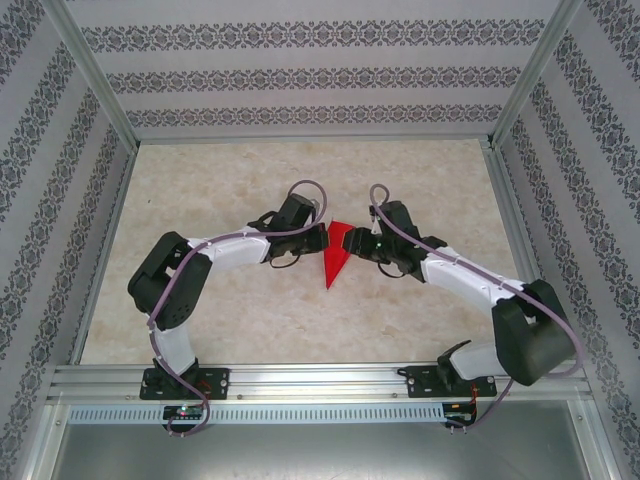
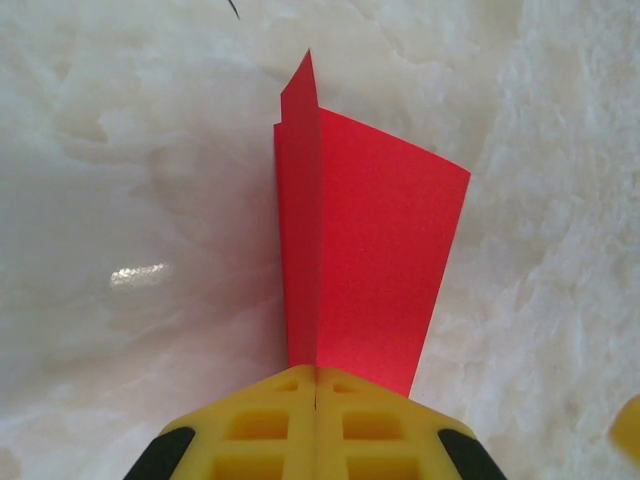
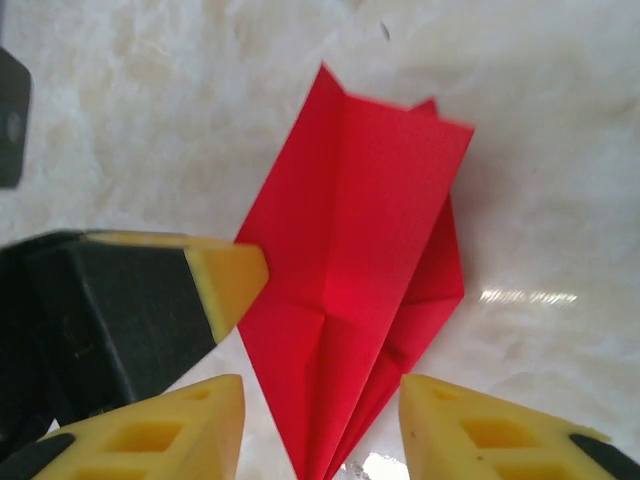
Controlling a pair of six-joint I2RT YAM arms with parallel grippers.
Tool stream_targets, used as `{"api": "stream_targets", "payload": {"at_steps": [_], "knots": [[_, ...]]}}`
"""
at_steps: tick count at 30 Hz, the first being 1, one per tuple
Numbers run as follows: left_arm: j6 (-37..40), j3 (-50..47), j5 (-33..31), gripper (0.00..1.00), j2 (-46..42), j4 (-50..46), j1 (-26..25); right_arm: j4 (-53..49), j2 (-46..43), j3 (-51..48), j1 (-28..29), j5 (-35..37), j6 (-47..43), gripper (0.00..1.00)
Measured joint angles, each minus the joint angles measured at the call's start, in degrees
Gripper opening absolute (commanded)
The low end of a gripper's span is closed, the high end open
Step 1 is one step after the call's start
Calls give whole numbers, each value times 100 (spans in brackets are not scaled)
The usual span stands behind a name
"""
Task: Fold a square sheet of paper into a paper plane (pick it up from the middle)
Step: Turn over a paper plane at the center of the table.
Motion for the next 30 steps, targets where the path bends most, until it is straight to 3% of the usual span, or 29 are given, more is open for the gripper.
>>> {"api": "stream_targets", "payload": {"at_steps": [9,17,30], "knots": [[-284,-758,44,0,0,671,181,4,866,369,343,55,146,36],[-372,-861,44,0,0,881,186,42,1386,678,505,17,151,34],[-378,-920,17,0,0,911,186,-122,1768,807,627,63,149,49]]}}
